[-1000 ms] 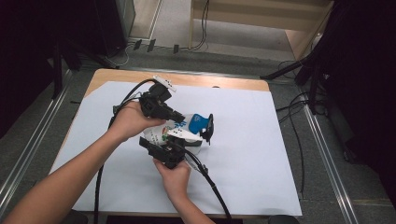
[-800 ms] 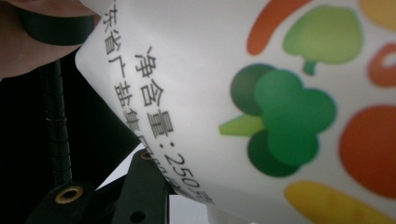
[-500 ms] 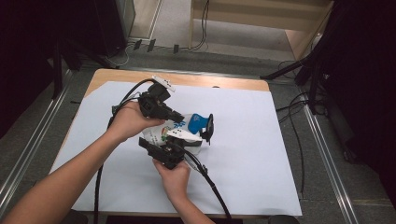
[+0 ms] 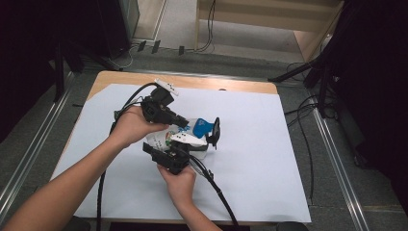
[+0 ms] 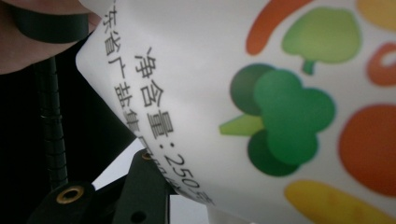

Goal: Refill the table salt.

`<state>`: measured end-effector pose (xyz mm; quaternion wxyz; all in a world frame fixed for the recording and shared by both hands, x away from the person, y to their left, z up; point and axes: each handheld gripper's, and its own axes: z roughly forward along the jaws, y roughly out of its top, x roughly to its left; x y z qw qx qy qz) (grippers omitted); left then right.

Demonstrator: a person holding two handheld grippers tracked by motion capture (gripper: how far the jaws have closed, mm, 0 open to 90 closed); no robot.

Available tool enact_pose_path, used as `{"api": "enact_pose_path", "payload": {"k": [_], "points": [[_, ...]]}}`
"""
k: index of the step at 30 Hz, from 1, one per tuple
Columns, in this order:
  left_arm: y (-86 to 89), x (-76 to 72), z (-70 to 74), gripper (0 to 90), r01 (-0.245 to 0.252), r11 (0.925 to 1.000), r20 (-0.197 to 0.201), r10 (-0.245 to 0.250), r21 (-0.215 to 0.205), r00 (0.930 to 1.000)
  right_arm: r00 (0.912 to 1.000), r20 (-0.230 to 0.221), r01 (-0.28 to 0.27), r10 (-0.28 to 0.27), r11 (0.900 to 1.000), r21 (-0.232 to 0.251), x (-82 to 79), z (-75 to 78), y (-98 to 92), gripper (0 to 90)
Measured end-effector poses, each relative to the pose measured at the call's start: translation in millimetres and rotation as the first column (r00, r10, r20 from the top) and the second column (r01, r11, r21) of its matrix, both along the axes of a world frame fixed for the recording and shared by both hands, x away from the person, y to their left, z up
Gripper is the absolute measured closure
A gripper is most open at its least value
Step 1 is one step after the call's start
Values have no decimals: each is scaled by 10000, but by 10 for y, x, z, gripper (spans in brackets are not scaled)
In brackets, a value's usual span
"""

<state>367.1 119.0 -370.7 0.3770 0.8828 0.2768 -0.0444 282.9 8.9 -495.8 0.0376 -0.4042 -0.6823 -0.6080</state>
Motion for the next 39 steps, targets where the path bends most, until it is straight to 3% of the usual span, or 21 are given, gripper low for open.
{"api": "enact_pose_path", "payload": {"k": [8,24,31,39], "points": [[12,-3,12,900,17,10000,-3,-17,-58,10000,9999,138,-13,16,9998,-210,0,19,8,663],[-7,-4,26,900,-10,10000,12,10,-4,10000,10000,53,57,-58,10000,14,0,33,15,663],[-13,3,31,900,-24,10000,20,24,-33,10000,9995,-297,73,-60,9991,423,-1,45,14,664],[-15,-2,39,900,-8,10000,67,8,-8,10000,9996,-254,98,-86,9988,483,-5,49,16,663]]}}
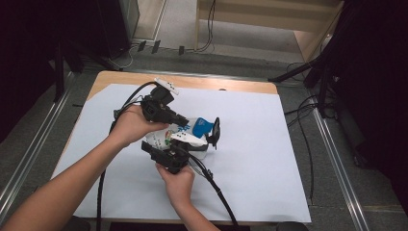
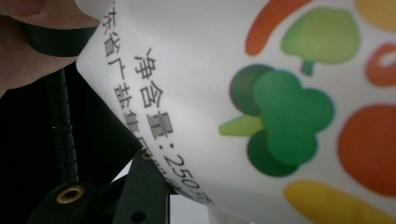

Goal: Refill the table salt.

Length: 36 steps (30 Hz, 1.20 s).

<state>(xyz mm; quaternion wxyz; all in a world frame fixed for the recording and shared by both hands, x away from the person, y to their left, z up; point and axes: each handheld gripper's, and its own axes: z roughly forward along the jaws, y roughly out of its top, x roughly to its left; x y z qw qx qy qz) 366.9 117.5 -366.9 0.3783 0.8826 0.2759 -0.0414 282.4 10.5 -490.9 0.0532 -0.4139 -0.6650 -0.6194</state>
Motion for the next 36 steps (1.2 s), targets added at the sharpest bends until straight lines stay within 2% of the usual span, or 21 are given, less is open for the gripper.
{"api": "enact_pose_path", "payload": {"k": [12,19,27,36], "points": [[3,-1,4,900,18,10000,13,-18,-52,10000,9999,103,36,-36,10000,-46,1,2,-1,664],[-19,4,12,900,16,10000,4,-16,-53,10000,10000,-2,45,-45,10000,25,2,12,-16,664],[18,1,-16,899,-26,9997,-27,25,-262,10000,9995,258,197,-188,9991,-364,-7,3,-6,664],[13,10,-28,899,-155,9997,-166,152,-183,9997,9993,48,367,-367,9993,-103,-19,-15,22,665]]}}
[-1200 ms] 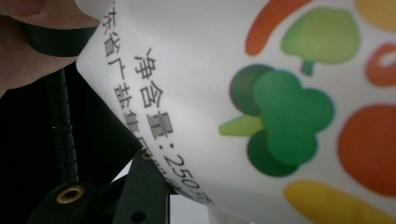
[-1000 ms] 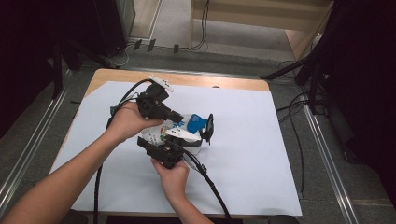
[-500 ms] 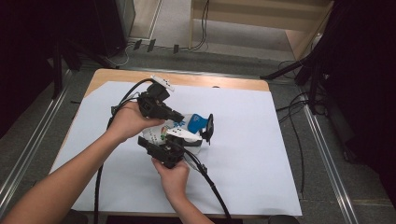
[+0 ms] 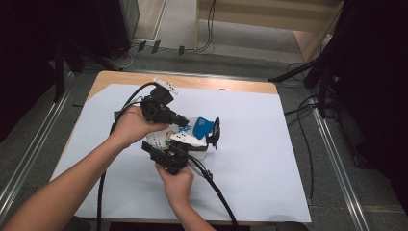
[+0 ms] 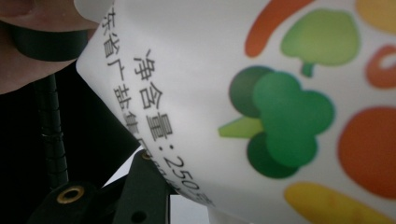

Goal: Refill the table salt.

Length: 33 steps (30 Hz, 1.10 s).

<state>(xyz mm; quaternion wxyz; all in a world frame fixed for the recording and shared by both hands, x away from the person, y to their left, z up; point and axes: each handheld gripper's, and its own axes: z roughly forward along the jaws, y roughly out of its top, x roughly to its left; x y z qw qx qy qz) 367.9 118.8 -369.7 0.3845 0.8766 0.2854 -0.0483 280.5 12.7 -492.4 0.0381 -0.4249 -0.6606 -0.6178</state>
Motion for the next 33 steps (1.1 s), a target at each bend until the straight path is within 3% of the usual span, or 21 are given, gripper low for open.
{"api": "enact_pose_path", "payload": {"k": [9,21,33], "points": [[-6,19,1,899,-139,9999,-64,139,83,9999,9994,-295,-157,168,9992,365,21,-3,-2,665],[-40,19,44,899,-122,9998,62,121,127,9999,9994,-340,-72,96,9976,695,25,17,-20,663],[-46,25,26,899,-162,9999,93,162,1,9998,9998,-165,-64,73,9985,542,43,-1,-44,663]]}}
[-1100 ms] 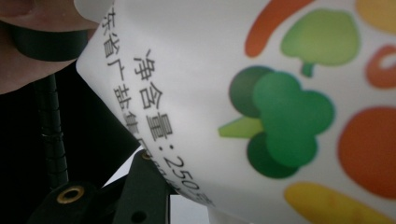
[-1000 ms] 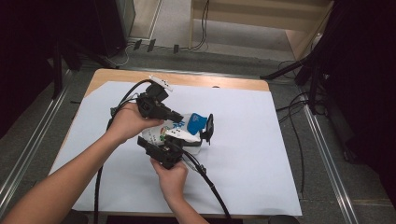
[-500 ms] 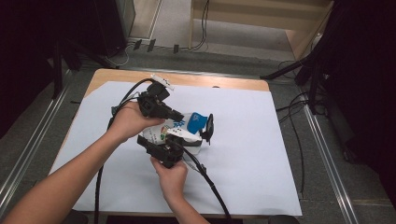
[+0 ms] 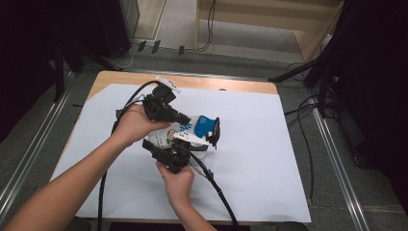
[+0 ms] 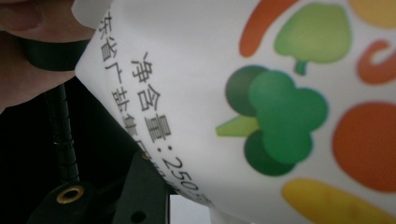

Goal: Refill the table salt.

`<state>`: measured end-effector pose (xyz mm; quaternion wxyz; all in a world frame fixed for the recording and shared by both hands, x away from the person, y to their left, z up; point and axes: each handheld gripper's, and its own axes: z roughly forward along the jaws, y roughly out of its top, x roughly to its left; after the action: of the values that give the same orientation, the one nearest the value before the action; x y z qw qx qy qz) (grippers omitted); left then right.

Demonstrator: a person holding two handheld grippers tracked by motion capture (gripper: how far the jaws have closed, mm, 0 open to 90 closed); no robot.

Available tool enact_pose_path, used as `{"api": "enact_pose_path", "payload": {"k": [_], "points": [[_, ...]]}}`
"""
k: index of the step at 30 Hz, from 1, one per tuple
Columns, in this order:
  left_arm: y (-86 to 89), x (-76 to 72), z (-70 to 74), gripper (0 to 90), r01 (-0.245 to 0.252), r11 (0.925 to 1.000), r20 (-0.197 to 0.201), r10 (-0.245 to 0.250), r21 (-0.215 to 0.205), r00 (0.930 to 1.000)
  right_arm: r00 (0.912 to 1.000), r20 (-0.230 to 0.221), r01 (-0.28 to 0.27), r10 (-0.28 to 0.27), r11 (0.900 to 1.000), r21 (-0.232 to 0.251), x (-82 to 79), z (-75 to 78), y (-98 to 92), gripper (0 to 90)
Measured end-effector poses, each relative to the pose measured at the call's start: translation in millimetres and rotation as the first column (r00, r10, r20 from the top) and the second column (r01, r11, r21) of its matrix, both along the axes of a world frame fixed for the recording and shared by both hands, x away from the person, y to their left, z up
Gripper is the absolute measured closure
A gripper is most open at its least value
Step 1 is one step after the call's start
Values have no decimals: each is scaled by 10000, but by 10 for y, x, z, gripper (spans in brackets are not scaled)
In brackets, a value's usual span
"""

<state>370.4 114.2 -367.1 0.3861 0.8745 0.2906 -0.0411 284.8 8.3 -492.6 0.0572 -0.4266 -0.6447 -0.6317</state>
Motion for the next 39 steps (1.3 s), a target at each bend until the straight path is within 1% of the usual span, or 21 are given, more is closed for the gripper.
{"api": "enact_pose_path", "payload": {"k": [5,6,11,12,15,16,21,22,23,28,29,31,33,36,37,39], "points": [[-9,0,-1,899,16,10000,32,-16,15,10000,9999,-91,-78,77,9999,-66,3,9,-15,663],[-10,3,-4,899,13,10000,32,-13,-34,10000,9999,-143,-80,79,10000,-57,2,13,-18,664],[-5,8,-2,899,23,10000,-15,-23,13,10000,9999,-106,-123,123,9999,-43,12,12,-23,663],[-4,9,-7,899,35,10000,-21,-35,-19,10000,9997,-179,-162,161,9999,-23,8,13,-22,663],[-5,5,-4,899,43,10000,-11,-43,73,10000,9992,-328,-237,240,9997,96,12,7,-21,663],[-7,2,-6,899,14,10000,-6,-14,-14,10000,9991,-339,-250,253,9996,105,13,8,-22,663],[-12,0,-5,899,47,10000,-42,-47,-13,10000,9994,-257,-250,249,9997,-20,6,15,-29,663],[-10,3,-4,899,46,10000,-3,-45,74,10000,9992,-286,-266,265,9996,-35,8,13,-32,663],[-8,7,-8,899,76,10000,-37,-76,16,10000,9992,-282,-273,272,9996,-35,9,12,-31,663],[-9,6,-5,899,77,10000,-30,-77,29,10000,9991,-333,-280,279,9996,-19,12,15,-34,663],[-9,3,-8,899,69,10000,-17,-69,-29,10000,9994,-226,-254,252,9996,-77,15,12,-34,663],[-3,7,-13,899,101,9999,-20,-101,-57,9999,9995,-173,-262,259,9995,-149,14,13,-35,663],[-6,7,-18,899,76,10000,-47,-76,-47,10000,9994,-221,-287,283,9995,-163,14,10,-36,663],[-20,3,-11,899,62,10000,-87,-62,14,9999,9991,-328,-259,258,9997,-39,13,12,-34,663],[-23,0,-3,899,60,9999,-36,-59,94,10000,9992,-322,-257,257,9997,0,12,14,-33,663],[-23,3,2,899,79,9999,-40,-79,62,10000,9994,-271,-234,235,9997,46,14,15,-32,663]]}}
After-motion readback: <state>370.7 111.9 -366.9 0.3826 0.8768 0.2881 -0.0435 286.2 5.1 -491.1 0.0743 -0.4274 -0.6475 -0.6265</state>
